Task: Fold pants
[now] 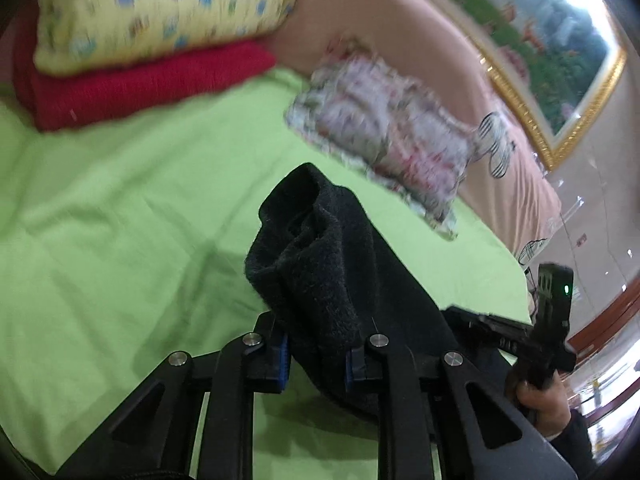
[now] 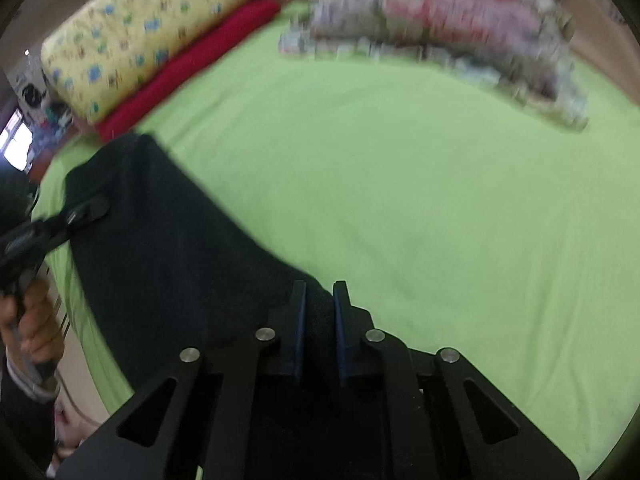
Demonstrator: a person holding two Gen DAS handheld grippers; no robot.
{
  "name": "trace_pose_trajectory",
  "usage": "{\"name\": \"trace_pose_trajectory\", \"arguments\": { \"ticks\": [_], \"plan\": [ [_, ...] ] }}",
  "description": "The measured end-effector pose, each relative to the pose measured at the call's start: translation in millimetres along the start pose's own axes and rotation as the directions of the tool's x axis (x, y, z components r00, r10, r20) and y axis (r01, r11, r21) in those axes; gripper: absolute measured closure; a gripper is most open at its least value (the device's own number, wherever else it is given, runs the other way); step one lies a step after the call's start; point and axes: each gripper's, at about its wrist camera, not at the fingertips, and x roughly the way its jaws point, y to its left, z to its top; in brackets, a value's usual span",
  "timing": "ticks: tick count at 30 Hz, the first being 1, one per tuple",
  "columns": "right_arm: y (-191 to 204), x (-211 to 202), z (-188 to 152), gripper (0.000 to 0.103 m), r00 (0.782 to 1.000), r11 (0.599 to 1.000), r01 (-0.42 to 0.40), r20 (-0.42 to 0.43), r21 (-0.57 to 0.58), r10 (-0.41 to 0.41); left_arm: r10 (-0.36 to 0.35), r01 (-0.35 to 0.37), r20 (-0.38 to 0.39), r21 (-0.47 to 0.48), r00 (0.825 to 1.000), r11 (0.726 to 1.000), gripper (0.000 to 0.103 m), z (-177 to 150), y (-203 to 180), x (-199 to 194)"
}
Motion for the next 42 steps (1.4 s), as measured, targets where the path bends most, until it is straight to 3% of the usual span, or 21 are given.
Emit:
{"name": "trace_pose_trajectory", "arguments": {
  "ticks": [4,9,12,14,16,19,24,32,42],
  "plan": [
    [15.3,-5.8,14.6,0.092,0.994,1.000,0.002,0.108,0.004,-0.002,0.059,-0.059,0.012,0.015,0.998,0.998,0.085,2.3,21.1,-9.1],
    [32.8,33.3,11.8,0.091,0.996,1.000,-0.020,0.086,0.016,0.019,0.095,-0.094,-0.081,0.024,0.992,0.995,0.079,-8.2,54.2,10.7],
    [32.2,38.2,2.5,0.077,0.996,0.998,0.000,0.093,0.058,-0.006,0.149,-0.145,-0.067,0.054,0.987,0.988,0.064,-14.8,55.3,2.1],
    [24.2,19.9,-4.9,0.070,0.991,0.994,-0.011,0.135,0.110,-0.004,0.182,-0.180,-0.019,0.064,0.983,0.982,0.056,-14.4,52.7,-13.3],
    [16.2,-4.4,-13.9,0.055,0.981,0.989,-0.024,0.192,0.148,-0.005,0.208,-0.210,0.028,0.053,0.978,0.976,0.051,-12.8,49.3,-28.0],
    [3.2,-42.8,-31.7,0.054,0.965,0.982,-0.057,0.260,0.180,0.008,0.186,-0.188,0.053,0.044,0.981,0.981,0.050,-11.2,43.9,-46.1],
    [-11.9,-83.2,-70.0,0.051,0.959,0.972,-0.068,0.284,0.226,0.001,0.138,-0.147,0.075,0.125,0.988,0.981,0.039,-8.0,4.7,-51.5],
    [-37.8,-124.6,-140.1,0.048,0.954,0.941,-0.047,0.296,0.336,-0.057,0.011,0.000,-0.042,0.255,0.999,0.967,0.036,-27.6,-69.5,-7.1],
    [-73.3,-167.2,-220.7,0.048,0.938,0.856,-0.006,0.300,0.516,-0.174,-0.109,0.173,-0.170,0.425,0.979,0.889,0.032,-57.4,-175.5,35.7]
  ]
}}
